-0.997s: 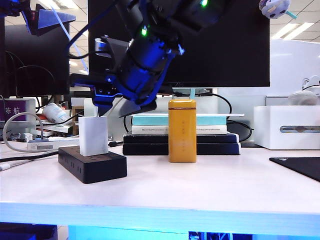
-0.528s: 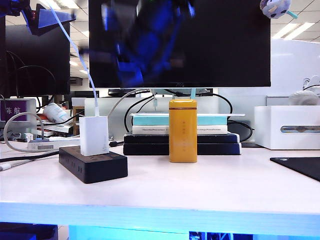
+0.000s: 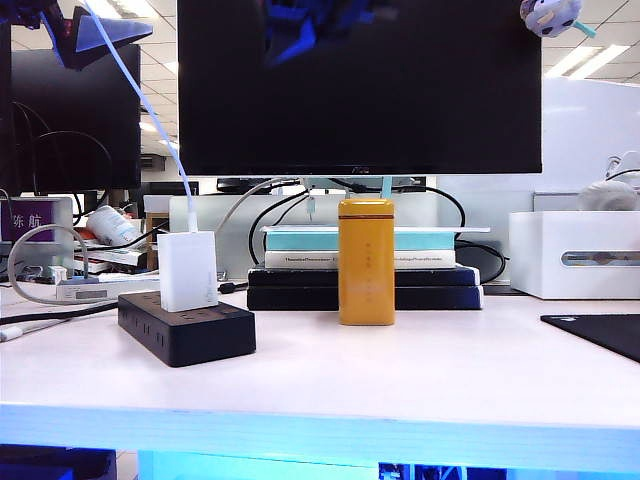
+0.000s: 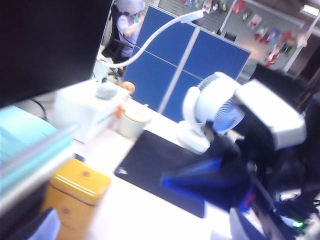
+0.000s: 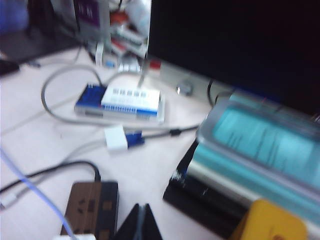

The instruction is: Plug the white charger into the left socket.

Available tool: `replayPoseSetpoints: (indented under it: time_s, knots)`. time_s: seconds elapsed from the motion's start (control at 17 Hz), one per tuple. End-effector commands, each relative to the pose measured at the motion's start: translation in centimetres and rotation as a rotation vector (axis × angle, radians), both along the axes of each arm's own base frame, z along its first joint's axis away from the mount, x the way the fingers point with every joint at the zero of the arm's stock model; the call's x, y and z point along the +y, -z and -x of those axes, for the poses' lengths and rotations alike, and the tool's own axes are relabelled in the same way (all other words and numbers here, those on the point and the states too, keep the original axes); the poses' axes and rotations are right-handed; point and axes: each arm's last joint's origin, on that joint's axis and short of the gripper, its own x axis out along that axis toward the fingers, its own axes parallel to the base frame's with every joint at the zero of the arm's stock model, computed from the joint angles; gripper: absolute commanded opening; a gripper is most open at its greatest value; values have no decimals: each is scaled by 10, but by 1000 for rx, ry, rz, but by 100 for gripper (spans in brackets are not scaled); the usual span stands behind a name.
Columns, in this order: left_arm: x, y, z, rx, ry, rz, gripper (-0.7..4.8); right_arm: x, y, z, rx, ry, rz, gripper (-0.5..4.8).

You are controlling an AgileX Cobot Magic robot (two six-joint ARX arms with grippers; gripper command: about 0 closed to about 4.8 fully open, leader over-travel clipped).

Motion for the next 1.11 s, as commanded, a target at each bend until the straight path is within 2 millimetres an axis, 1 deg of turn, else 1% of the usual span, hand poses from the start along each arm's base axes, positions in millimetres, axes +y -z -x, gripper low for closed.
replayPoseSetpoints:
  time_s: [0.06,0.18,0.29,0.41,0.47,0.7,0.76,0.94,1.0,1.11]
  knots:
    - [0,-5,4,-20,80,-13,479,-7,-15,3,-47,7,-26,-1]
    - [0,-12,8,-114,124,-34,479,-13,-21,2,-64,18,-45,-1]
    - [-1,-24,15,-211,122,-49,479,-17,-28,5,-81,21,-65,-1]
    - [3,-30,19,-260,108,-58,479,-22,-36,6,-98,29,-82,-1]
    - [9,-33,22,-277,88,-64,479,-24,-43,8,-119,28,-89,-1]
    - [27,-33,22,-287,32,-73,479,-30,-58,11,-161,31,-98,-1]
    - [28,-33,22,-282,25,-72,479,-31,-62,11,-173,31,-106,-1]
    - [22,-27,19,-267,45,-65,479,-31,-65,11,-182,31,-116,-1]
    - [20,-20,17,-255,54,-60,479,-31,-65,11,-182,31,-116,-1]
    - [20,2,10,-201,59,-48,479,-32,-67,12,-185,32,-119,-1]
